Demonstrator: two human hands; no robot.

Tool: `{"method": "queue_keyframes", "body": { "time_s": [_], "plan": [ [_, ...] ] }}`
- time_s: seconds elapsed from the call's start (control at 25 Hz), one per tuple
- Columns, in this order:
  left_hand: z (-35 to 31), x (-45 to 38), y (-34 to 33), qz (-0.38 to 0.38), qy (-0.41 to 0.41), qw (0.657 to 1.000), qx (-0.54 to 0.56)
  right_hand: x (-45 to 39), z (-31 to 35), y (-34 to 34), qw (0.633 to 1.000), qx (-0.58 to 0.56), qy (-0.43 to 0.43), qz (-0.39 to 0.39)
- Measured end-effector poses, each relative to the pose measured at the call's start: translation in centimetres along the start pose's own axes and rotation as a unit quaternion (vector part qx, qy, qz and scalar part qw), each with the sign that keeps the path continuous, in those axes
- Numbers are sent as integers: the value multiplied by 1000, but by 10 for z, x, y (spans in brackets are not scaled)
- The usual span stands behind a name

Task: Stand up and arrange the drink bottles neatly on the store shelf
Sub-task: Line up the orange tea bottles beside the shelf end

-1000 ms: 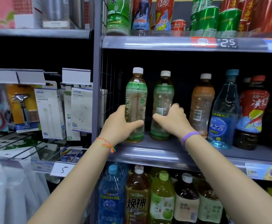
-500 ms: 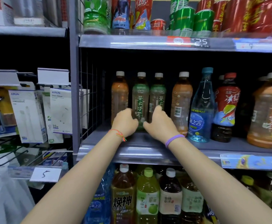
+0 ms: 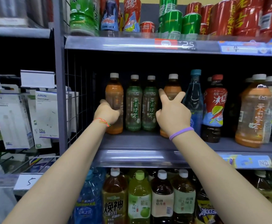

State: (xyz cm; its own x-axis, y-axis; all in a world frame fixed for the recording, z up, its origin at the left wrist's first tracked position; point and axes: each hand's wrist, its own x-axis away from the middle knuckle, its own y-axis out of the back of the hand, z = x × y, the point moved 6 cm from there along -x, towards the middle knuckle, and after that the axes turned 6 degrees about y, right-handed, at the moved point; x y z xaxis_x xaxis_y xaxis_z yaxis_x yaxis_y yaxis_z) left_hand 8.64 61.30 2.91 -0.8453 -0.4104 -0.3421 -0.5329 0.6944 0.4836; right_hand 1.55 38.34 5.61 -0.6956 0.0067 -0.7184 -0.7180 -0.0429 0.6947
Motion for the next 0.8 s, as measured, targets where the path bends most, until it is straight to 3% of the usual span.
{"method": "queue_keyframes", "body": {
  "time_s": [0.24,0.48,0.68,0.8],
  "plan": [
    [-8,22,0,34,-59,997,20,-1,-4,-33,995,-22,-7,100],
    [-10,44,6,27,-83,996,11,19,13,-27,996,-32,79,-20],
    [1,73,30,-38,-157,986,-35,41,57,-22,959,-214,175,-64],
    [12,93,52,-136,-160,974,-82,33,73,-31,924,-355,138,-8]
  ]
}}
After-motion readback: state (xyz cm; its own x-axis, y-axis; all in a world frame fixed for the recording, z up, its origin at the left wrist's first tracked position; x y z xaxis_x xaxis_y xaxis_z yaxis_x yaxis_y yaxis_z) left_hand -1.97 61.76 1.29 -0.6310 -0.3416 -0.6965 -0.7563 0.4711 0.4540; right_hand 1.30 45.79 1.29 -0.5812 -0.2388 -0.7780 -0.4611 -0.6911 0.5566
